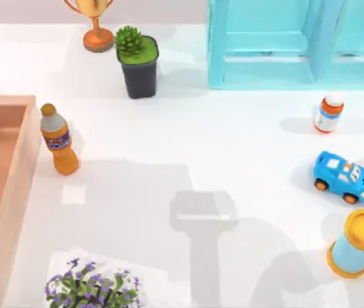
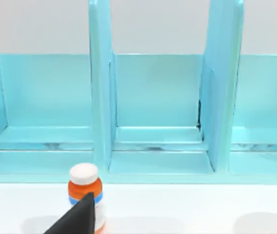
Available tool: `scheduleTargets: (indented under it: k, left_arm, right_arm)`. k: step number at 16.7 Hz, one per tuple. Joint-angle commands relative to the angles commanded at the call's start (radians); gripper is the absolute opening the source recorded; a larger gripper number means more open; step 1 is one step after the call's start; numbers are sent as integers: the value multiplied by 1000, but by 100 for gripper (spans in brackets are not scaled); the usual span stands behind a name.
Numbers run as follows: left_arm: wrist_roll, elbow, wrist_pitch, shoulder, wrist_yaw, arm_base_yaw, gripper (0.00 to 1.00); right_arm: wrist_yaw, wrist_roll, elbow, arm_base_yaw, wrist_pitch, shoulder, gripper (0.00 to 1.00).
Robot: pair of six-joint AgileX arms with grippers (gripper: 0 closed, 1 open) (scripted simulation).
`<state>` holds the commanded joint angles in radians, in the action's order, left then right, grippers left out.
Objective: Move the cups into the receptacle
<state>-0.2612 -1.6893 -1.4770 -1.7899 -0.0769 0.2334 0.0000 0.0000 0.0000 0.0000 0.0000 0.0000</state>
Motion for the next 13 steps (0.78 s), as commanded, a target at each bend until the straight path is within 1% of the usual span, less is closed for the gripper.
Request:
scheduleTargets:
  k: [7, 13]
  left_arm:
    - [-7, 24, 16, -2, 8, 10, 0]
    - [-17, 225, 218, -4, 6, 22, 0]
  right_arm:
    - [0, 0, 0, 0, 0, 0, 100]
    - [0, 0, 0, 0, 0, 0, 100]
